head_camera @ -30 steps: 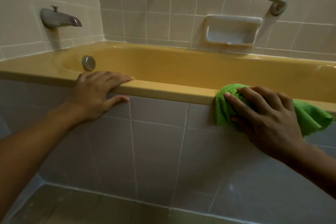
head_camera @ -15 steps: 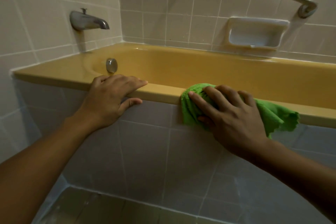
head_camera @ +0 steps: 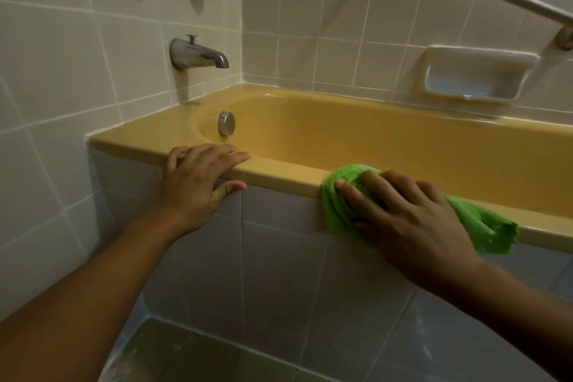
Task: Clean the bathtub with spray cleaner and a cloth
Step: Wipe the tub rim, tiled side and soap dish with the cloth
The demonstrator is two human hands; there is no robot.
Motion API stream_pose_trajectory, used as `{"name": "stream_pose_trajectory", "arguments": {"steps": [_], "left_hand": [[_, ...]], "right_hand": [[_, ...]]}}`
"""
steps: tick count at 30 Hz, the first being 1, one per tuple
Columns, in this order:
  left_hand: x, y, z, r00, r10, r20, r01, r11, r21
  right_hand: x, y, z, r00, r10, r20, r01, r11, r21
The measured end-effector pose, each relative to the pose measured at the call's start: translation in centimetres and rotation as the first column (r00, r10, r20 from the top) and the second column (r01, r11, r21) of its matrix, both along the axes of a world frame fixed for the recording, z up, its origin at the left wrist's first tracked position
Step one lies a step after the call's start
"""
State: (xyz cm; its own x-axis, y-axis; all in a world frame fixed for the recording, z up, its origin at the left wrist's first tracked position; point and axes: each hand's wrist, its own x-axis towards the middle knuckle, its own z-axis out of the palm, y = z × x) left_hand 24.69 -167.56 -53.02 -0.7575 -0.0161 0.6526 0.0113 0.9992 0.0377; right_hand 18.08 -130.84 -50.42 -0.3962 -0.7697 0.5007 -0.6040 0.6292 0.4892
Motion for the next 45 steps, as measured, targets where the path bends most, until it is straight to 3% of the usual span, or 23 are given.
{"name": "stream_pose_trajectory", "arguments": {"steps": [6,11,19,27,37,45], "left_hand": [[0.5,-0.6,-0.2,0.999,0.042,0.035,-0.04,0.998,-0.038],[1.4,-2.3,-0.8,0.997,0.083,-0.002,-0.083,0.996,-0.021],[2.8,-5.2,-0.9,0.982,0.186,0.039,-0.188,0.981,0.04],[3.7,-7.3,-0.1,0.968,0.224,0.116,-0.231,0.972,0.05],[4.8,-8.8,1.0,0.961,0.231,0.154,-0.243,0.968,0.065],[6.9,-9.6,3.1,0.851,0.42,0.316,-0.398,0.907,-0.135]], "right_hand": [[-0.1,5.4,0.3,0.999,-0.031,0.04,0.031,0.999,0.01],[-0.1,4.2,0.7,0.998,-0.023,0.062,0.022,1.0,0.014],[-0.1,-7.5,1.2,0.993,0.112,0.05,-0.117,0.987,0.113],[1.0,-18.1,1.5,0.971,0.217,0.101,-0.226,0.97,0.086],[-0.7,-12.4,2.0,0.966,0.223,0.134,-0.238,0.964,0.116],[-0.4,-17.1,3.1,0.942,0.285,0.174,-0.308,0.944,0.12]]}}
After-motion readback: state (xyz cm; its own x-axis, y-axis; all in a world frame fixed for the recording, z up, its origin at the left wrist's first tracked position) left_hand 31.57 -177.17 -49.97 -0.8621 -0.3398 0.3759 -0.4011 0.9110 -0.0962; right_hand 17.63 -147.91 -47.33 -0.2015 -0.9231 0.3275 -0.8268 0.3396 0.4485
